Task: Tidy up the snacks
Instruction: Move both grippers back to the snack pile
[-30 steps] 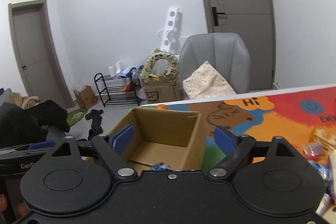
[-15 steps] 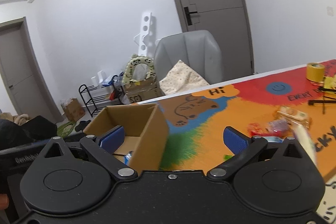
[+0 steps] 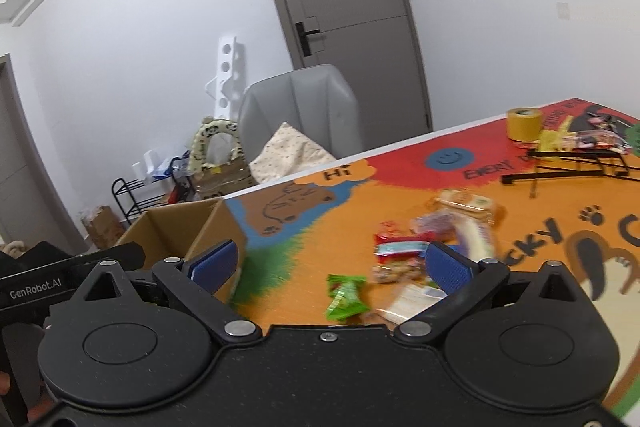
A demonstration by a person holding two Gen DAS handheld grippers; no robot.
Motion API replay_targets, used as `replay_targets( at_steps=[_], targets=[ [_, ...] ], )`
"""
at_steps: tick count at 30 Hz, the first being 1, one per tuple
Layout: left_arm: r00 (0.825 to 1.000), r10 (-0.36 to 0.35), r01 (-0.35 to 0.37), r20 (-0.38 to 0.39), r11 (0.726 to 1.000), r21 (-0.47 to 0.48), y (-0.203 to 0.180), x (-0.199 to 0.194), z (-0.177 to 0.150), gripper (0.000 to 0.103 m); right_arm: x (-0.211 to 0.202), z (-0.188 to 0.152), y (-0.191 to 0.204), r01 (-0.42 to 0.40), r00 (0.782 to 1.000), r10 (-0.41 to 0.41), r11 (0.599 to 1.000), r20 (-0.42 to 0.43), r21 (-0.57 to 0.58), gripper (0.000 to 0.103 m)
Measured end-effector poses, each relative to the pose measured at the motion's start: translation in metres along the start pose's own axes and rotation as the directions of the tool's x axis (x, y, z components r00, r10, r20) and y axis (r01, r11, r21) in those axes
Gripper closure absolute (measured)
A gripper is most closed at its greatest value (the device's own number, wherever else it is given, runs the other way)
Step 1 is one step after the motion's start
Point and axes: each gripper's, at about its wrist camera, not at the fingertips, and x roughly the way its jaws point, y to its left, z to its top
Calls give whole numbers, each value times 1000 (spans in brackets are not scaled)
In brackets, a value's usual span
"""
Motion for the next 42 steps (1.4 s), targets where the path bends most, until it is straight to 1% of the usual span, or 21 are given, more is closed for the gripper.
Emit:
replay_targets(
  at_steps=[2, 5, 9, 13, 21, 27, 31, 36, 38, 42],
  targets=[
    [1000, -4, 4, -4, 1000, 1, -6, -1, -2, 4, -5, -1, -8, 11, 1000, -11, 1000, 3, 8, 0],
    [999, -33, 33, -14, 999, 9, -15, -2, -2, 4, -14, -2, -19, 23, 1000, -23, 1000, 11, 16, 0],
    [999, -39, 39, -14, 999, 32, -31, -6, -5, 4, -24, -3, -32, 30, 999, -31, 999, 16, 26, 0],
    [997, -69, 70, -32, 997, 32, -44, -5, -7, 4, -33, -5, -45, 40, 999, -41, 999, 24, 30, 0],
    [993, -98, 101, -64, 993, 55, -75, 5, -19, 4, -49, -11, -74, 57, 998, -59, 997, 34, 48, 0],
    [988, -127, 134, -91, 989, 69, -95, 16, -26, 4, -58, -16, -106, 58, 997, -63, 993, 52, 104, 0],
    [983, -139, 149, -117, 986, 81, -109, 27, -34, 6, -56, -21, -122, 71, 996, -76, 990, 42, 118, 0],
    [978, -145, 160, -152, 983, 93, -119, 40, -46, 7, -49, -28, -137, 70, 997, -73, 988, 20, 138, 0],
    [975, -145, 163, -171, 982, 99, -121, 46, -51, 10, -45, -31, -141, 68, 997, -71, 987, 12, 146, 0],
    [969, -137, 158, -206, 984, 86, -120, 61, -61, 14, -35, -37, -143, 56, 998, -55, 988, -9, 147, 1]
  ],
)
